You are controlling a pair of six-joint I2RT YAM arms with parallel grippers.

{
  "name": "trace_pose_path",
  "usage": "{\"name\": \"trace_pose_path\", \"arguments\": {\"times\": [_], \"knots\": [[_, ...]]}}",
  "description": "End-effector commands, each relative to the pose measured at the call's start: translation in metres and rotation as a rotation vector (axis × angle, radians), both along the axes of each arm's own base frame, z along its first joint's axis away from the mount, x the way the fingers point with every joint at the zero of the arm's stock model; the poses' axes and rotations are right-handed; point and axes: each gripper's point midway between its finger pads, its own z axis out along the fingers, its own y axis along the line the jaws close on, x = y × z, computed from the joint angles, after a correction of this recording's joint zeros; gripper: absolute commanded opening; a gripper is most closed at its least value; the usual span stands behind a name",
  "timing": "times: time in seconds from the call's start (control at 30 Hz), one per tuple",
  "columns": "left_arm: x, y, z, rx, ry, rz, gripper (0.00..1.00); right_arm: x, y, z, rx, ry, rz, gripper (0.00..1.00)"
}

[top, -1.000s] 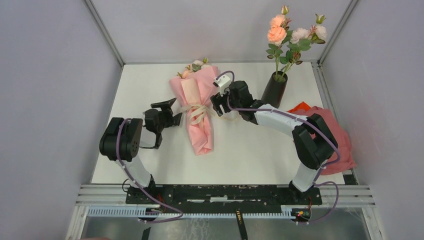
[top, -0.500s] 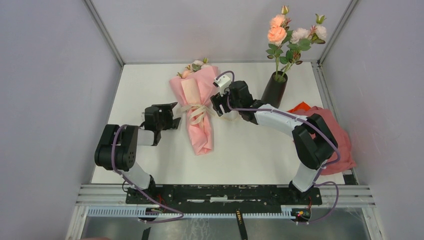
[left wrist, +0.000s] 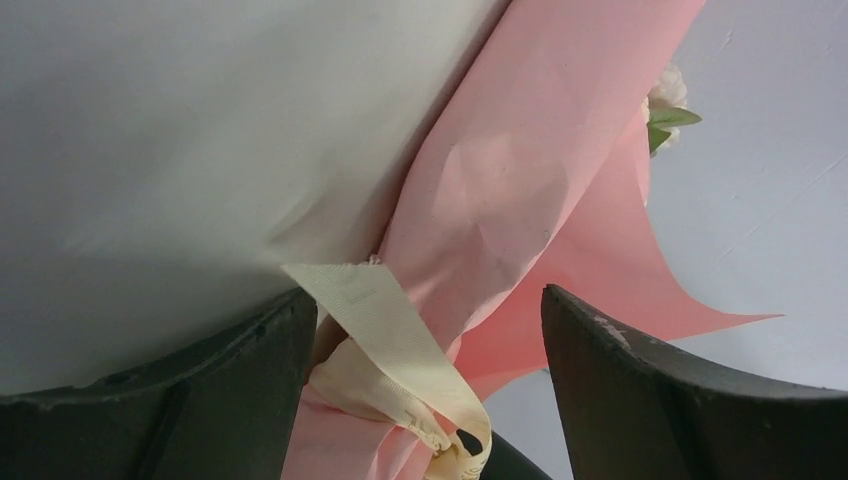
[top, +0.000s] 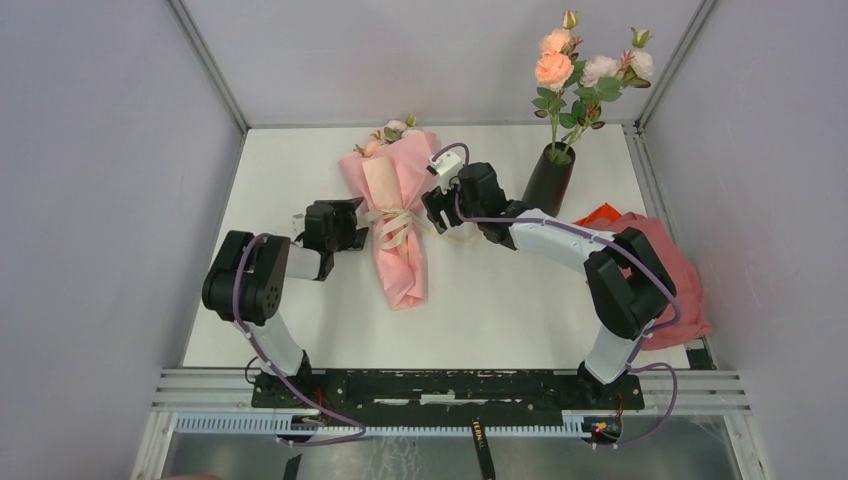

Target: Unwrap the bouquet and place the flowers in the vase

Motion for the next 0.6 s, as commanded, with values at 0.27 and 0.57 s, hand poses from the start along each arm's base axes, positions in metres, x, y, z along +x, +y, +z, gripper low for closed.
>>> {"name": "trace_pose_path", "arguments": {"times": [0.27, 0.57], "knots": [[0.003, 0.011, -0.017, 0.044, -0.006, 0.082, 0.73, 0.003, -0.006, 0.023, 0.021, -0.061, -0.017, 0.8], [0.008, 0.012, -0.003, 0.073, -0.053, 0.07, 0.31, 0.001, -0.005, 0.022, 0.028, -0.055, -0.01, 0.8]]}}
